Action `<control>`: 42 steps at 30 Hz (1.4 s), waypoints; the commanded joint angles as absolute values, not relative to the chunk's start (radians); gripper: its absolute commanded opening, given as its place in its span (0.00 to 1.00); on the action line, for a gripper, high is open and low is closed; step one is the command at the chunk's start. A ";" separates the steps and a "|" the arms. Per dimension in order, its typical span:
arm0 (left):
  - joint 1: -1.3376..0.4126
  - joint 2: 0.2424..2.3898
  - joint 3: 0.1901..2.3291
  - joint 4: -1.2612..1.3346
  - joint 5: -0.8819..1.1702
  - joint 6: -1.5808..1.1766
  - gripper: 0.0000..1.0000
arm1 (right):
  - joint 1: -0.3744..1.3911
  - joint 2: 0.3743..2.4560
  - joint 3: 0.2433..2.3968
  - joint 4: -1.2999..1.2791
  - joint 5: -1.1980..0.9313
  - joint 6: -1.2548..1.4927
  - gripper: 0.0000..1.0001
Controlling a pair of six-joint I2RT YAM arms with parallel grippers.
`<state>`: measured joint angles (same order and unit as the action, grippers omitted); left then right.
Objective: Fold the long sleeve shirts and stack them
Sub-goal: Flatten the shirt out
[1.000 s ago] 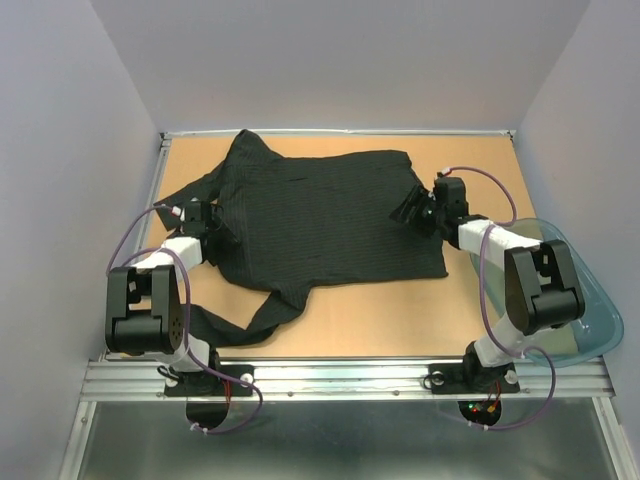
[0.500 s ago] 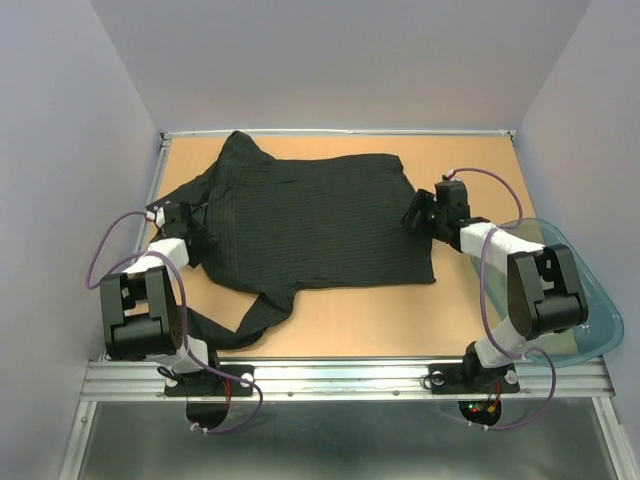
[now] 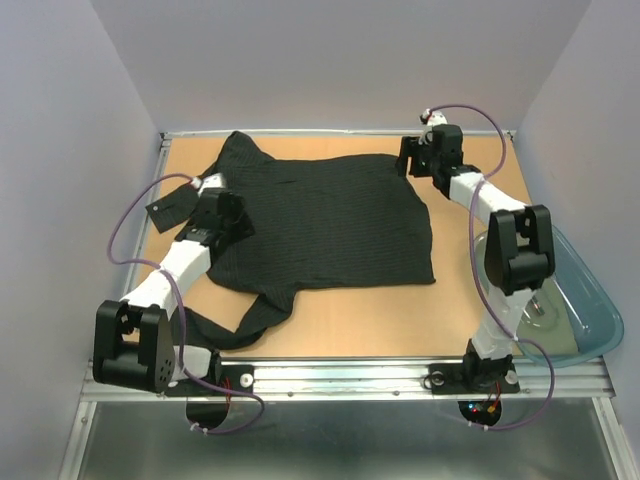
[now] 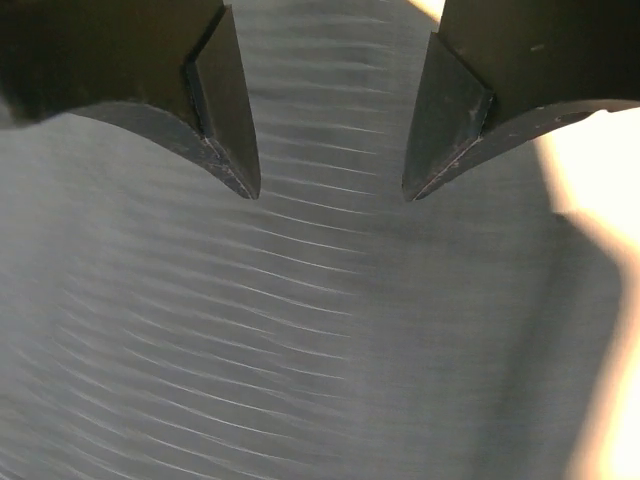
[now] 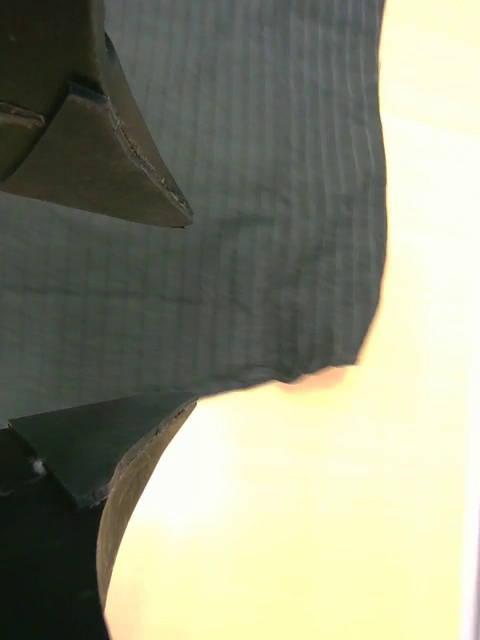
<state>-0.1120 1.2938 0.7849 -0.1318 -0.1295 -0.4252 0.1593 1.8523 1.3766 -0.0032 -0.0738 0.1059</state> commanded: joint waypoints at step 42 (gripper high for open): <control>-0.913 1.815 1.095 -0.229 0.055 -0.160 0.71 | 0.095 2.275 1.680 -0.090 -0.450 -0.057 0.68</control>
<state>-0.9192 1.8179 1.0977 -0.1017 0.0803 -0.1654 0.0990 2.3726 1.7832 -0.0265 -0.4782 -0.0418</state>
